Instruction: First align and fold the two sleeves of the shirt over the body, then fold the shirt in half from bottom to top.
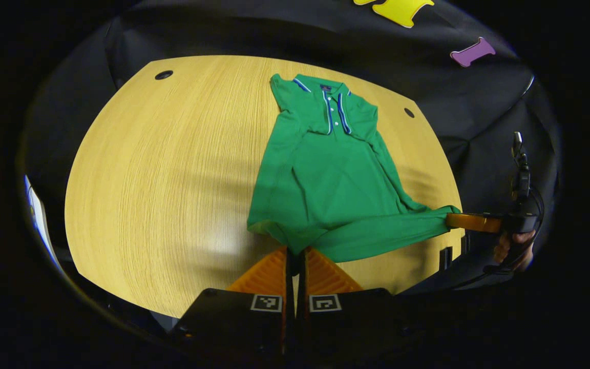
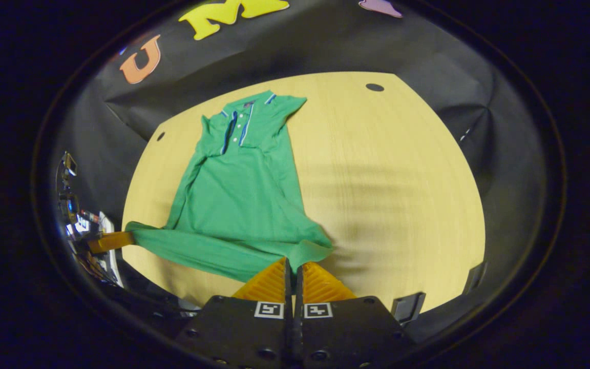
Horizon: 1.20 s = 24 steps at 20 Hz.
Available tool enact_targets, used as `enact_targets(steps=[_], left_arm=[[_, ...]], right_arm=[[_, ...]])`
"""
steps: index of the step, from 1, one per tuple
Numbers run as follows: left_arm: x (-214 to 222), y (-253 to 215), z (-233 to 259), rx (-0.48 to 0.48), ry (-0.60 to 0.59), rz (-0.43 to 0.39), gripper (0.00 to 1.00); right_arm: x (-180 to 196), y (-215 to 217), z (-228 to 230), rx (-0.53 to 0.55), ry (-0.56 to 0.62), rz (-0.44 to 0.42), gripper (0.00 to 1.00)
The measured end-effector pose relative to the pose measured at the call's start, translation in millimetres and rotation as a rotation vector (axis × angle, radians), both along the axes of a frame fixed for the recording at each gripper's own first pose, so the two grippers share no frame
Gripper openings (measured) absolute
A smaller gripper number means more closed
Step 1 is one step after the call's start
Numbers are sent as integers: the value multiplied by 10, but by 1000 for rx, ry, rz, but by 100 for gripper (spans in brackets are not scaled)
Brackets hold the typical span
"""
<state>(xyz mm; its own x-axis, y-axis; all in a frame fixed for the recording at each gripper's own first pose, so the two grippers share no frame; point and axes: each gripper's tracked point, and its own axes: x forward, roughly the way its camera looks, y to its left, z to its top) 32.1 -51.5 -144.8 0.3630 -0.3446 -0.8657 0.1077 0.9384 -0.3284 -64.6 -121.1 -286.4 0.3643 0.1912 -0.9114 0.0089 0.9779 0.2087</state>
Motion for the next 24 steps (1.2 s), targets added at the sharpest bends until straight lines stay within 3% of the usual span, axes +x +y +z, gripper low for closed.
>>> enact_targets(steps=[12,16,24], left_arm=[[786,17,-281,-44,-180,57,7],[1163,-38,-139,-45,-246,57,6],[2045,-129,103,-23,-368,58,6]], right_arm=[[913,166,539,61,-186,-19,0],[1336,229,785,99,-234,-38,0],[2264,218,1128,45,-348,-16,0]])
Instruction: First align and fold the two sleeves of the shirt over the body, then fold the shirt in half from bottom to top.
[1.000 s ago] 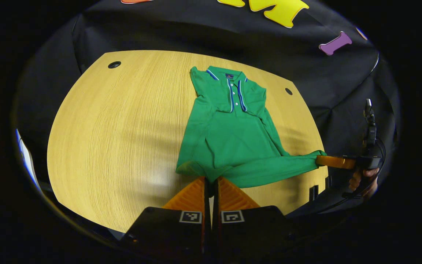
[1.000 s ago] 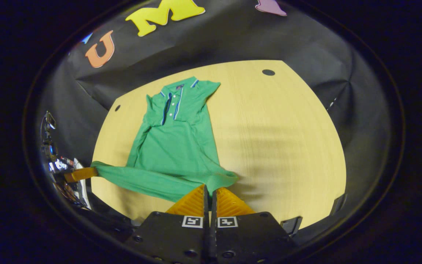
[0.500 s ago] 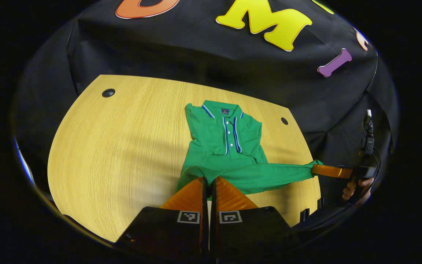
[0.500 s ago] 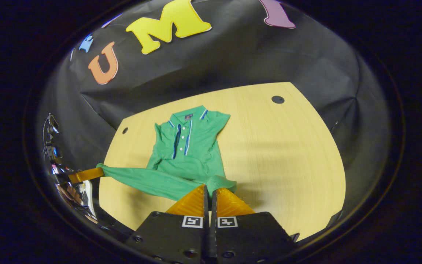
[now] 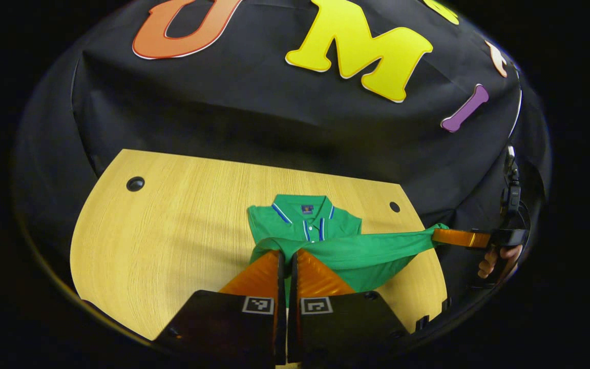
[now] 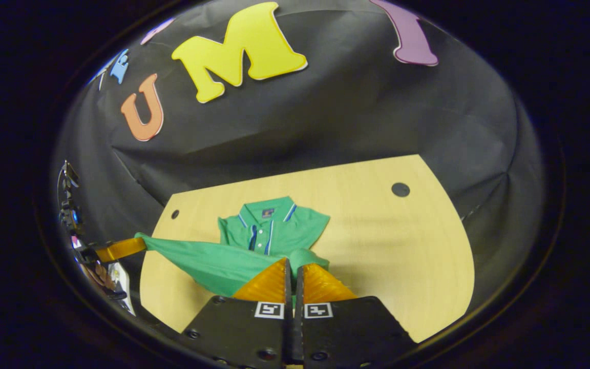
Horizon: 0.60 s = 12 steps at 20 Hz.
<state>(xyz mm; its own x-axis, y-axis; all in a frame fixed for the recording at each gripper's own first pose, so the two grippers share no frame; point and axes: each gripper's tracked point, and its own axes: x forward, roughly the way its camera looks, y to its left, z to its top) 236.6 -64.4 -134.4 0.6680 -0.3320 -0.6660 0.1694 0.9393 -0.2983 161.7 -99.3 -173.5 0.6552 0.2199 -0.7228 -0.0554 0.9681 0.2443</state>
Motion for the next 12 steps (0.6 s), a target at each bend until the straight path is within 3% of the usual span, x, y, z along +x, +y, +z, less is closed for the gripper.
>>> enact_targets(steps=[7,9,12], left_arm=[[714,56,-102,31,-61,74,6],[899,71,-195,35,-78,110,6],[1072,33,-428,39,-66,128,11]], right_arm=[[788,170,53,-27,-65,42,2],[1015,184,-17,-87,-97,66,0],[1256,303,-172,-94,-113,77,2]])
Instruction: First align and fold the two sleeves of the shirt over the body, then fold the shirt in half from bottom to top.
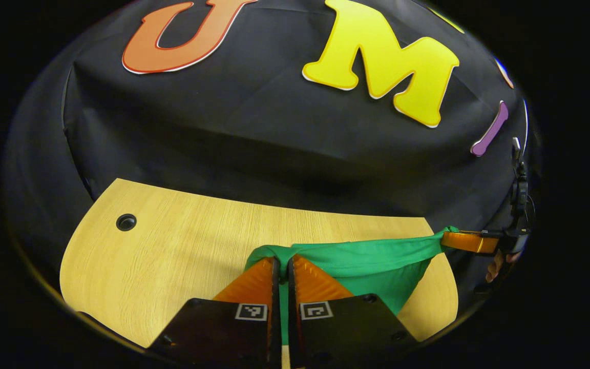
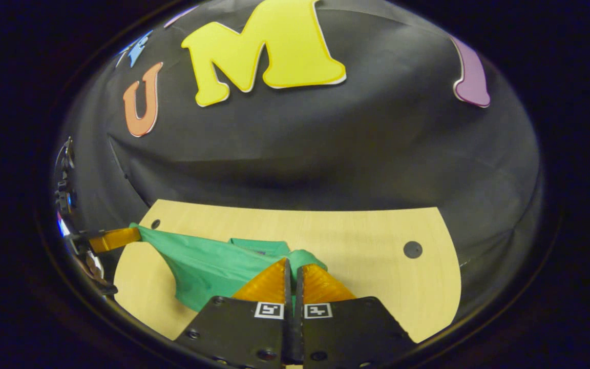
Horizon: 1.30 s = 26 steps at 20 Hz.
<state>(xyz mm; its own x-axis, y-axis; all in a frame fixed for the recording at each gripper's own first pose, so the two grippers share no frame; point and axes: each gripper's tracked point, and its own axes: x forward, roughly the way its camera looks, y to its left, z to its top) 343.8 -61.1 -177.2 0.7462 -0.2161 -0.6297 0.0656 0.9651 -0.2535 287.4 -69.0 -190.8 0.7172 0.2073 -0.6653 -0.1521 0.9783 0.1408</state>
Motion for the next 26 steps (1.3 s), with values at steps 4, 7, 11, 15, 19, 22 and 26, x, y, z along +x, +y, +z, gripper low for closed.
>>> enact_targets(steps=[4,7,11,15,19,22,26], left_arm=[[120,82,-315,47,33,35,51],[134,189,-251,101,-8,52,100],[96,259,33,116,-82,69,100],[-85,285,521,119,-174,80,100],[-363,308,1221,141,-313,72,100],[-702,318,1739,158,-408,76,100],[-1205,303,2320,174,-524,101,100]], right_arm=[[144,28,-393,-27,-11,8,25],[87,49,-388,-31,-51,-13,87],[33,61,28,-76,-177,-43,97],[-149,185,567,-96,-300,-49,93],[-554,383,1162,-98,-413,-35,96],[-934,493,1625,-87,-510,-41,97],[-1514,525,2080,-91,-617,-91,96]])
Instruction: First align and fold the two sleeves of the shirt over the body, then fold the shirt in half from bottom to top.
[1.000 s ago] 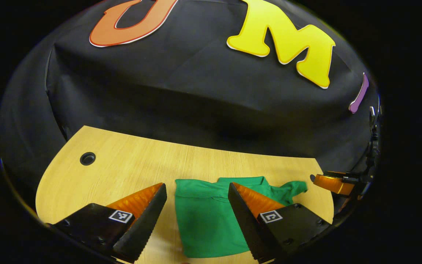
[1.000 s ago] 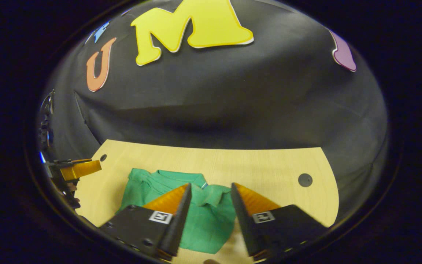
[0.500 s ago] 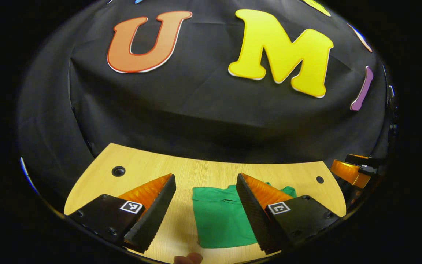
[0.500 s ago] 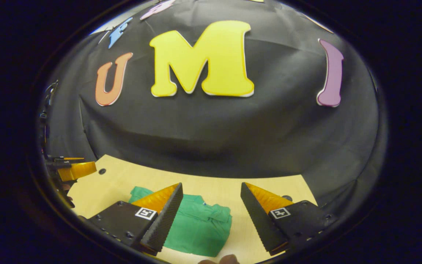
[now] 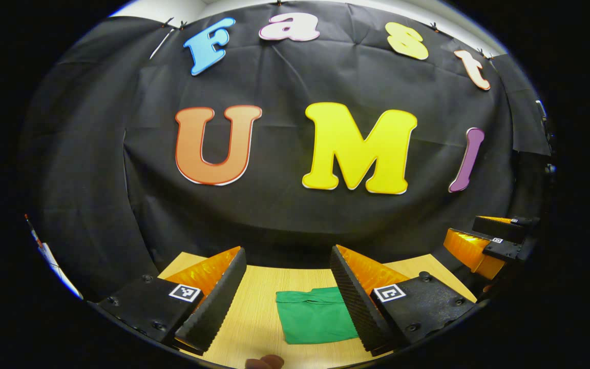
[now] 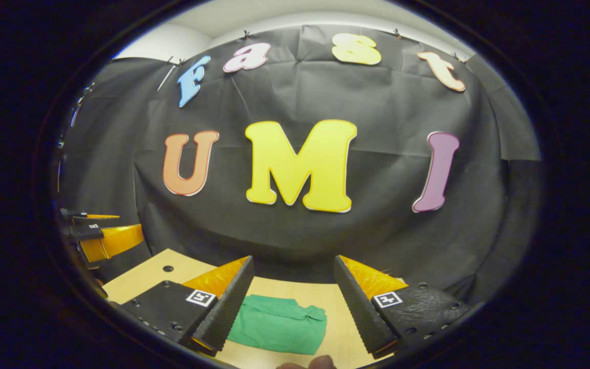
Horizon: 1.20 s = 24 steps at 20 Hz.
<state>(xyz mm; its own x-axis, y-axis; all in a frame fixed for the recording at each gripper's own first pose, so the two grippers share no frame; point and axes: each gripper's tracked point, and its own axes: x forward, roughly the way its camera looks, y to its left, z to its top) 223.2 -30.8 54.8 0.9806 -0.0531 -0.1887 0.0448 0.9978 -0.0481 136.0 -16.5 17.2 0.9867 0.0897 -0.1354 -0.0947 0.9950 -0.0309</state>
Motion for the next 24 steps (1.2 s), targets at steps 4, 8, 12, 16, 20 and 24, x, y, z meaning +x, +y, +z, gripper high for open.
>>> enact_targets(steps=[4,8,12,16,20,24], left_arm=[[-484,-23,363,-8,-87,1,98],[-883,-67,379,-36,-83,-12,100],[-1159,40,473,-34,-103,27,100],[-1258,217,523,-16,-108,65,100],[-1276,342,599,-1,-117,88,100],[-1276,410,706,5,-131,87,100]], right_arm=[[-554,9,217,4,-67,-51,96],[-984,60,322,41,-88,-51,97],[-1213,28,394,18,-127,-61,97],[-1239,48,423,37,-129,-50,95],[-1351,154,547,42,-154,-24,96],[-1260,288,656,46,-172,-5,96]])
